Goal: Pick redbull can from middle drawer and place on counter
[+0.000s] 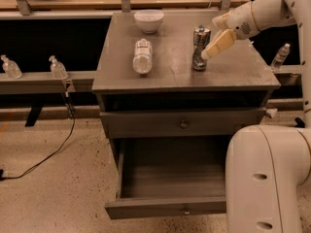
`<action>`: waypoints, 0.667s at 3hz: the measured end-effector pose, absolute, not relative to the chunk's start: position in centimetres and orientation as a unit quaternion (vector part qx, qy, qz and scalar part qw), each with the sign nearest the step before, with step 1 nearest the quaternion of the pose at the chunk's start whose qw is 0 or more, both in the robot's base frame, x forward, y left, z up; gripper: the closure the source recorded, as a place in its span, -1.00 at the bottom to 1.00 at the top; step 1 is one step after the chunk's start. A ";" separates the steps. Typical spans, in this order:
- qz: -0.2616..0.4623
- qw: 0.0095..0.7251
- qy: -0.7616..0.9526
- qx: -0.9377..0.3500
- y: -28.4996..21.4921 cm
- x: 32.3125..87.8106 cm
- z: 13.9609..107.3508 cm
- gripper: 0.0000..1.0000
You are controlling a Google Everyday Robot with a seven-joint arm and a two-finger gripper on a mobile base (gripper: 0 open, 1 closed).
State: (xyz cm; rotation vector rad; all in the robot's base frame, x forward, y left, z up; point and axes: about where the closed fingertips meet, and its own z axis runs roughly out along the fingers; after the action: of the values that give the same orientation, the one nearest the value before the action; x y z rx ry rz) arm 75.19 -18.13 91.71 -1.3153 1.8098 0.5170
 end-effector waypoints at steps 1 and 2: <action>0.235 0.436 0.706 -0.506 -18.9 75.0 91.6 -1.00; 0.264 0.500 0.670 -0.480 -21.9 74.5 92.8 -1.00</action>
Offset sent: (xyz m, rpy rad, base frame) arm -0.0988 -0.0584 0.0025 0.4596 -0.2568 -0.0085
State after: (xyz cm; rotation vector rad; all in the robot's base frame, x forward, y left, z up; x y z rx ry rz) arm 74.46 -21.89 92.81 -1.1617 1.6208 0.6381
